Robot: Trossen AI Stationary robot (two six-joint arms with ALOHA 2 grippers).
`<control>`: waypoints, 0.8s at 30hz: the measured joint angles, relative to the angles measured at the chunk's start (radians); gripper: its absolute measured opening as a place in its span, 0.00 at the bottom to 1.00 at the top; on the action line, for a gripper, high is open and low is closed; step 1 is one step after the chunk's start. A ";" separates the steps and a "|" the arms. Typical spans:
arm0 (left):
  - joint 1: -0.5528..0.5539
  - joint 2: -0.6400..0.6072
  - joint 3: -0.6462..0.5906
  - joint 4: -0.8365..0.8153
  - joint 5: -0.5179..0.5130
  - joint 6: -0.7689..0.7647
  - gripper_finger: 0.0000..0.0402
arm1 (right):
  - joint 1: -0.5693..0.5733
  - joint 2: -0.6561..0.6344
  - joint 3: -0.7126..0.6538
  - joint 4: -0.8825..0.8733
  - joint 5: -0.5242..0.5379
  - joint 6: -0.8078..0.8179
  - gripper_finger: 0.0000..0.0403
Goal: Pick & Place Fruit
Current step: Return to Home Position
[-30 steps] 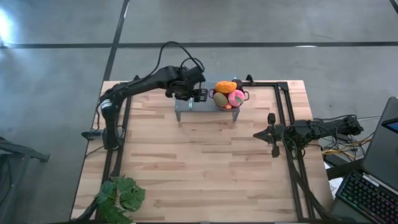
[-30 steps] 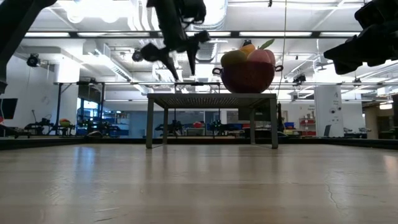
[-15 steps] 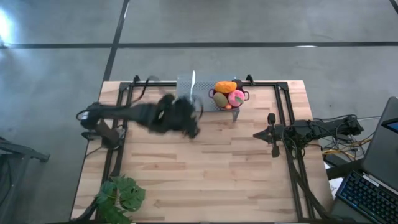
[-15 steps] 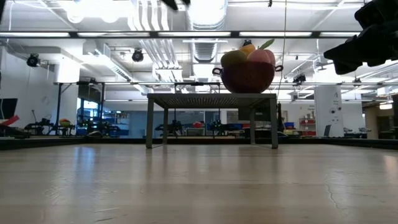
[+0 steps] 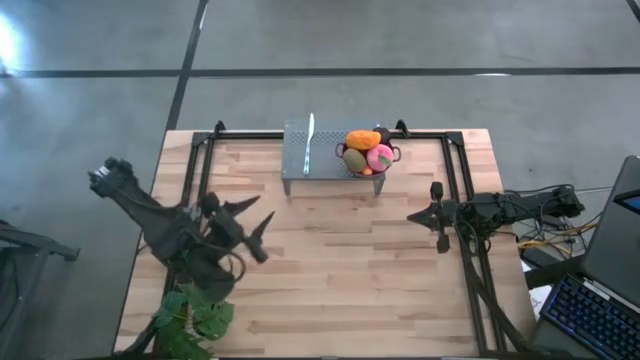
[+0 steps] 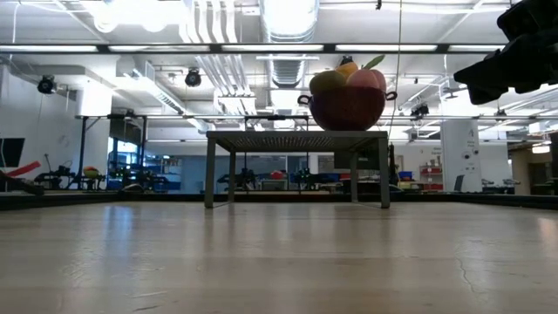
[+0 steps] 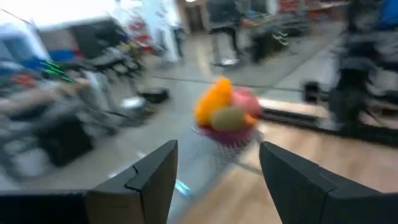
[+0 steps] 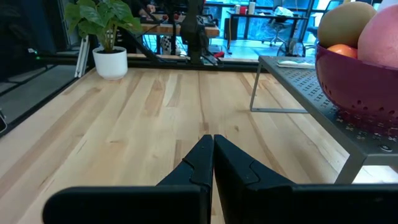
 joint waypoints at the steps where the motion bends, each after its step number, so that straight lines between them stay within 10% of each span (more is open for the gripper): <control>1: -0.009 -0.021 -0.033 0.015 0.022 -0.020 0.58 | 0.000 0.000 0.000 0.000 0.000 -0.001 0.02; 11: 0.005 -0.307 -0.423 0.181 0.161 0.074 0.58 | 0.000 0.000 0.000 0.001 0.000 0.000 0.02; 24: -0.001 -0.786 -0.990 1.172 0.596 0.967 0.58 | 0.000 -0.001 0.000 0.054 -0.001 0.115 0.02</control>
